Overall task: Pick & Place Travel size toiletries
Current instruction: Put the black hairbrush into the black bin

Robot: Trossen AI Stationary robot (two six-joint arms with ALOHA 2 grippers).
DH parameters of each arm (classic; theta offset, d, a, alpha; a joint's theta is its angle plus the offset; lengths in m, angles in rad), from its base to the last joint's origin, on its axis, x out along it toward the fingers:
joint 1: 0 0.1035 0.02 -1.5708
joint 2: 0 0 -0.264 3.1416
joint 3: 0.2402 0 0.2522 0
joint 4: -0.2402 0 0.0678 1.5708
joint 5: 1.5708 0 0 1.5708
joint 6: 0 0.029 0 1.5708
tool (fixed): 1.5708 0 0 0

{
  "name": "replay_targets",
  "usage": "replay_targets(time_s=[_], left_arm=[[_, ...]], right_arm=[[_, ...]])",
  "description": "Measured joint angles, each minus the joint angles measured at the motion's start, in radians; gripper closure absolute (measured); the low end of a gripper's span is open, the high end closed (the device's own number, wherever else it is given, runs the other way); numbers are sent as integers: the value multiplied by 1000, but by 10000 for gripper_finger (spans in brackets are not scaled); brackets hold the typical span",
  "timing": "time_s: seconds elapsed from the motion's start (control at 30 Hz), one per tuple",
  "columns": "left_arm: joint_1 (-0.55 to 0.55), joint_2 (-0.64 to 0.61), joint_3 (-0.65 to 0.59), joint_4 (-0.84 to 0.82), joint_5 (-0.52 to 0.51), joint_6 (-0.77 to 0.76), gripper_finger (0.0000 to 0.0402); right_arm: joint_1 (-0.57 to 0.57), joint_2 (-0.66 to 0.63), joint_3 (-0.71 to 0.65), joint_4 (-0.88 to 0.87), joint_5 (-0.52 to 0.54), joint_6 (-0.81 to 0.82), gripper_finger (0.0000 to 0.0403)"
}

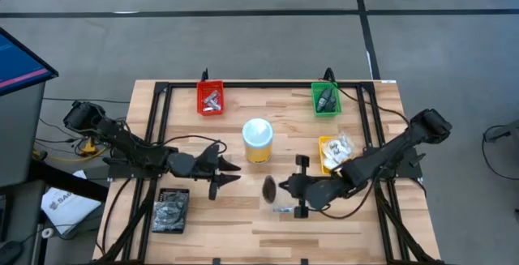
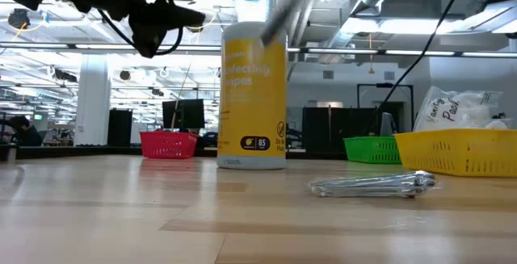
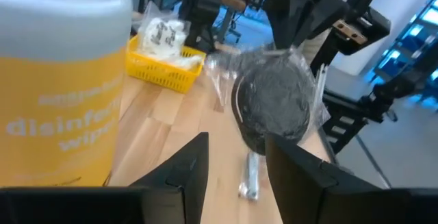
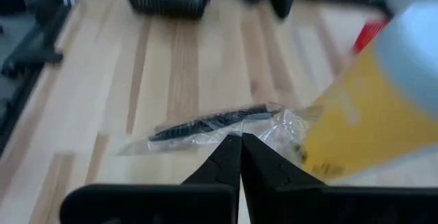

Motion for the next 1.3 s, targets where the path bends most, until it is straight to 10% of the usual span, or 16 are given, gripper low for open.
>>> replay_targets(time_s=[1.3], left_arm=[[29,0,0,426,134,-52,266]], right_arm=[[-37,-49,133,329,25,-492,403]])
